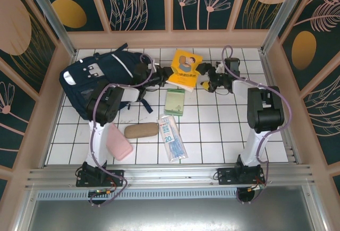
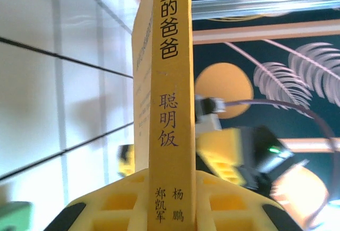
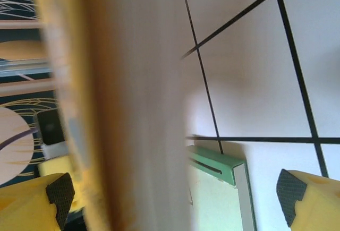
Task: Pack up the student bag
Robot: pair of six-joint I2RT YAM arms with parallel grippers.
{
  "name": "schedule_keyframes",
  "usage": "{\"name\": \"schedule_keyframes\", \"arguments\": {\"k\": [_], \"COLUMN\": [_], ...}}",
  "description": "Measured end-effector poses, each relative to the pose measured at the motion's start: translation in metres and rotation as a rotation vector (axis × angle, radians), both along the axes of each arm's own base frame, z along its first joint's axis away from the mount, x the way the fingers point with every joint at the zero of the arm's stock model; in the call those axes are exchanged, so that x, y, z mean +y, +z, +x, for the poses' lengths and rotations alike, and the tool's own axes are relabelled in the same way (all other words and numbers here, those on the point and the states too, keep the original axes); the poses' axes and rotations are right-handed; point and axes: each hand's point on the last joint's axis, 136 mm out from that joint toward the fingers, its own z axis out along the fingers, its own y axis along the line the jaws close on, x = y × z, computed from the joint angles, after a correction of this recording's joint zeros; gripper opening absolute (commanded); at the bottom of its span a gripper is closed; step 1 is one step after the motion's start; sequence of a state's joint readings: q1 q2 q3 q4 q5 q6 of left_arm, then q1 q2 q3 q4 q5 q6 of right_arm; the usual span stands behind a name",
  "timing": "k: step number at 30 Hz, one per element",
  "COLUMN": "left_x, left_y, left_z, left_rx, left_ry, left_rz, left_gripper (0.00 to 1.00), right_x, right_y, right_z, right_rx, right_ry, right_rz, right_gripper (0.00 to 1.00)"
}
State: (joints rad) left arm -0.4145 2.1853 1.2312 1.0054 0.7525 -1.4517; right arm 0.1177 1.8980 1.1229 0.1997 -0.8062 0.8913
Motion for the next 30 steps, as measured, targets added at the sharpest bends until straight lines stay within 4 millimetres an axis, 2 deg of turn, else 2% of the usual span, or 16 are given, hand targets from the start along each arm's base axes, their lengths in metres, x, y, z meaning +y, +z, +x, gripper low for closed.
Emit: {"name": "schedule_keyframes", "arguments": {"k": [4, 8, 13, 16, 19, 21, 24, 30], "left_x": [0.001, 0.004, 0.0, -0.006, -0.01, -0.008, -0.006, -0.002], "left_y": [0.049, 0.072, 0.071, 0.064, 0.063, 0.066, 0.07, 0.069], "left_z": [-0.023, -0.045, -0.075, -0.096, -0.109, -0.114, -0.114, -0.112], "left_rx": [-0.102, -0.158, -0.148, -0.147, -0.164, -0.192, -0.225, -0.247], "left_ry": [-0.015, -0.022, -0.046, -0.075, -0.096, -0.096, -0.081, -0.055], "left_rz": [-0.065, -0.096, -0.088, -0.049, -0.006, 0.022, 0.058, 0.105], "left_gripper": [0.0, 0.0, 0.0, 0.0, 0.0, 0.0, 0.0, 0.0], "right_x": [0.006, 0.013, 0.017, 0.023, 0.028, 0.03, 0.029, 0.033], "right_y": [0.014, 0.044, 0.078, 0.094, 0.105, 0.111, 0.116, 0.106], "right_z": [-0.005, -0.01, -0.027, -0.041, -0.058, -0.07, -0.082, -0.092], "right_rx": [-0.032, -0.115, -0.208, -0.248, -0.272, -0.294, -0.311, -0.299], "right_ry": [0.015, 0.035, 0.059, 0.083, 0.105, 0.119, 0.126, 0.125], "right_rz": [0.058, 0.138, 0.24, 0.277, 0.291, 0.288, 0.286, 0.276], "right_gripper": [0.99, 0.94, 0.82, 0.66, 0.54, 0.48, 0.46, 0.39]}}
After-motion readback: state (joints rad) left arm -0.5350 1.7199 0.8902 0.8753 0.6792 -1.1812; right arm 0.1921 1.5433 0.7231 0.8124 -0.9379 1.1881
